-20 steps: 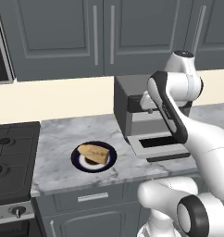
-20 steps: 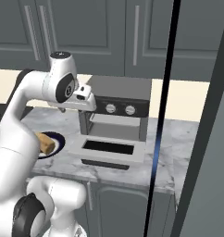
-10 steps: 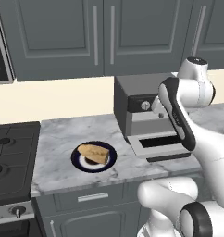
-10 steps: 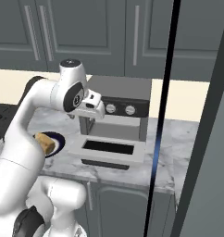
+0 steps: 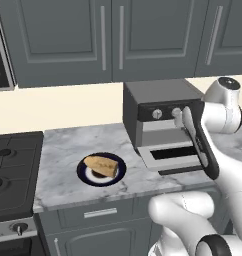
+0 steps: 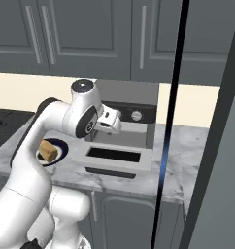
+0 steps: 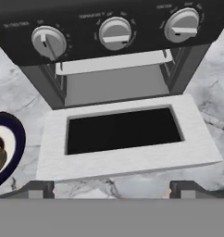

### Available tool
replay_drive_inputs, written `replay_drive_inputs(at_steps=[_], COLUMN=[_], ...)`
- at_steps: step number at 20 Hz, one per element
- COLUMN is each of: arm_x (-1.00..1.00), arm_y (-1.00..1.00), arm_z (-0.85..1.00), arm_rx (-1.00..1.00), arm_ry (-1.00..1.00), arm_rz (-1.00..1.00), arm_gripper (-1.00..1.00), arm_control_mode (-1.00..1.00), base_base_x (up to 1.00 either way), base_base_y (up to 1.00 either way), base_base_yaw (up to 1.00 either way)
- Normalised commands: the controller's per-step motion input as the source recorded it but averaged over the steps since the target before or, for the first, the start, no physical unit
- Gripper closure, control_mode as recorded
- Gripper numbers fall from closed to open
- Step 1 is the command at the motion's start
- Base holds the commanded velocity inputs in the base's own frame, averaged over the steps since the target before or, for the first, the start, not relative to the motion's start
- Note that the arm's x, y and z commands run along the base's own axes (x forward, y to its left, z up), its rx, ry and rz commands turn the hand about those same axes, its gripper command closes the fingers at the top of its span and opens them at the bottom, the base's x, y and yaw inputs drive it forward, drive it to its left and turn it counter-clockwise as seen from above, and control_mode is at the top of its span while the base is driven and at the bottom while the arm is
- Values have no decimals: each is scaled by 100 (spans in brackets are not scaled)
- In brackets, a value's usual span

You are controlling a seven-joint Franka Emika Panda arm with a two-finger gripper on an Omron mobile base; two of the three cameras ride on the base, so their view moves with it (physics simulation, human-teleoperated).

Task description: Pull the toaster oven rack outwards. Pick up the baguette from the plate and place it on the toaster oven rack. Close the toaster oven door fully and set the temperature to the lowest setting.

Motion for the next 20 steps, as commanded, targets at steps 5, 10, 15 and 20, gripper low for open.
replay_drive_inputs(at_steps=[5, 10, 15, 20], arm_x=[0, 10, 15, 18], arm_y=[-9, 0, -4, -12], arm_z=[-20, -11, -5, -1], arm_rx=[-5, -3, 0, 1], arm_ry=[-21, -13, -10, -3], arm_rz=[0, 0, 0, 0], arm_gripper=[-100, -100, -100, -100], arm_control_mode=[-100, -100, -100, -100], base_base_x=[0, 0, 0, 0], base_base_y=[0, 0, 0, 0], base_base_yaw=[0, 0, 0, 0])
